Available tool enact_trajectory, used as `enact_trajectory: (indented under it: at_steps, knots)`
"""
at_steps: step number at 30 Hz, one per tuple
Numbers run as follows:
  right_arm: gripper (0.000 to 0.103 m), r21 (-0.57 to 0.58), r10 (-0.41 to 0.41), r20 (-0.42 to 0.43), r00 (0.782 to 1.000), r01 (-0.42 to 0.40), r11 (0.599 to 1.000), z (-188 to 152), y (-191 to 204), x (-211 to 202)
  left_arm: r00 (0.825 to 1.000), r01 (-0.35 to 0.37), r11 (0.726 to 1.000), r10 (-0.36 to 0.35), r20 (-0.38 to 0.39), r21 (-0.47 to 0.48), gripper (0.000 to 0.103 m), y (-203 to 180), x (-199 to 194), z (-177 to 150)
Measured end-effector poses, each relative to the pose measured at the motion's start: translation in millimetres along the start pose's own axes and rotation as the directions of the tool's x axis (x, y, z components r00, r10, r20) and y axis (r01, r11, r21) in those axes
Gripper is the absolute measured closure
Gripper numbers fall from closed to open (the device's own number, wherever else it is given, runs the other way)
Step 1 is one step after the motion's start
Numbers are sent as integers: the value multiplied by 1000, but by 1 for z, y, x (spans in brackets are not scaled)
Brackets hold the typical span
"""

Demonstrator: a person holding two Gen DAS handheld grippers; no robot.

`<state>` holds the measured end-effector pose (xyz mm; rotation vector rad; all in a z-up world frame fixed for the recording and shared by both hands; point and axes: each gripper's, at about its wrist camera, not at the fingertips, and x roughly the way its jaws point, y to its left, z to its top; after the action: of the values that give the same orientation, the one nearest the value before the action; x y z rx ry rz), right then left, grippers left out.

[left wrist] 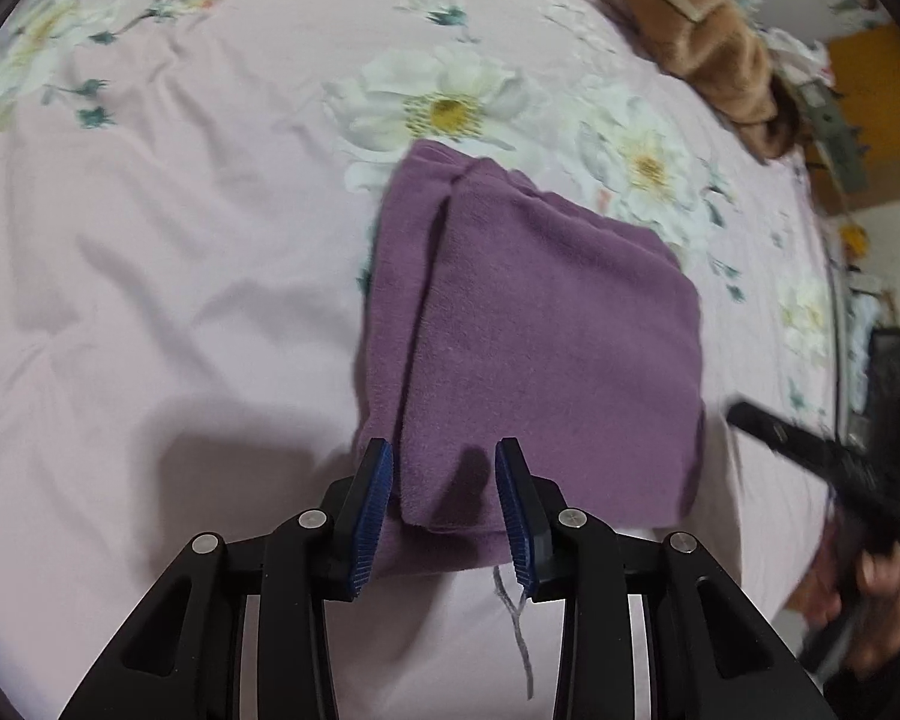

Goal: Fold clothes
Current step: 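Open both tools and withdraw them from the folded pants, then lower both open tools to the edge of the purple bundle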

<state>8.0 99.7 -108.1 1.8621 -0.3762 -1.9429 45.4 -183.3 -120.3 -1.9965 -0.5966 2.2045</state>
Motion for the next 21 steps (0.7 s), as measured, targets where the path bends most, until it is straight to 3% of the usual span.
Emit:
enact_trajectory:
  at_steps: [3,8,15,21]
  knots:
    - [89,-36,6,-34,999,-7,999,-11,5,-9,1000,-18,1000,19,11,-23,65,-6,-12,1]
    - [71,-60,3,-46,999,-6,998,-24,4,-18,996,-75,997,74,39,20,62,-25,-22,2]
    - [67,-13,11,-20,1000,-12,1000,-35,-8,-21,992,-128,988,126,31,86,58,-42,-17,-8]
    - [63,24,32,-15,999,-32,999,-43,-10,-22,991,-137,987,136,13,86,55,-42,-14,-14]
